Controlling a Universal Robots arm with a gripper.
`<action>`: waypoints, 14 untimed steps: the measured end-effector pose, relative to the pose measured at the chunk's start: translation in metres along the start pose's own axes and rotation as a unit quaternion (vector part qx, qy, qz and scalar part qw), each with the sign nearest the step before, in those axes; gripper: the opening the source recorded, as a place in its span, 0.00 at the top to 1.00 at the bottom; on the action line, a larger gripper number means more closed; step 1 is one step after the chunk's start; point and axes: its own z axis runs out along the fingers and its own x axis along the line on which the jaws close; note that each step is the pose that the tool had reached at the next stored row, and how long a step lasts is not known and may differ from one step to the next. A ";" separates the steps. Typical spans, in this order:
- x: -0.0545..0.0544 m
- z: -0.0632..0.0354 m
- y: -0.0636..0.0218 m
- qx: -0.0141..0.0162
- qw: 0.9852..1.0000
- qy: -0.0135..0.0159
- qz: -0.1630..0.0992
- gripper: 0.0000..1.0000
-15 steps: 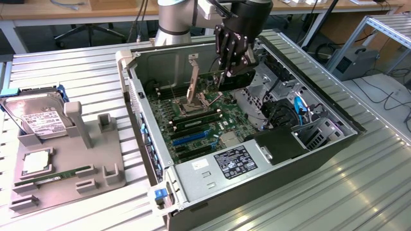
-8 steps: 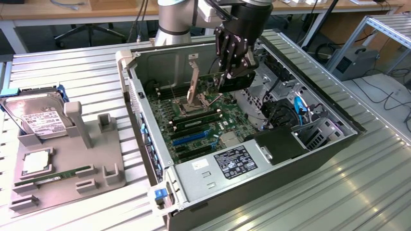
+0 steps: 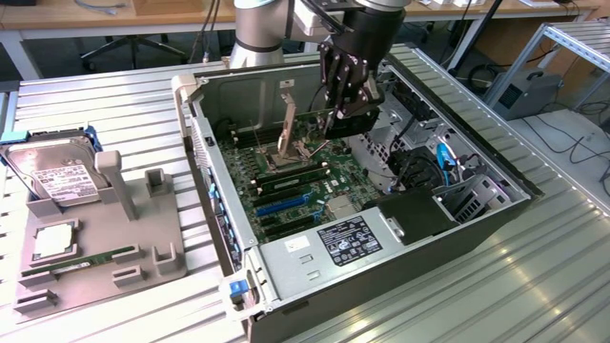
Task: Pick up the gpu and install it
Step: 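Insert the gpu into the slot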
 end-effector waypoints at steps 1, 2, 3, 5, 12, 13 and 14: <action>0.000 0.0001 0.0000 0.000 1.000 0.000 0.000 0.73; 0.000 0.0002 0.0000 0.000 1.000 0.000 0.000 0.73; 0.000 0.0003 0.0000 0.000 1.000 0.000 0.000 0.73; 0.001 0.0009 0.0000 0.000 1.000 0.000 0.000 0.73; 0.004 0.0035 -0.0001 0.000 1.000 0.000 0.000 0.73; 0.004 0.0040 -0.0002 0.000 1.000 0.000 0.000 0.73; 0.005 0.0044 -0.0002 0.000 1.000 0.000 0.000 0.73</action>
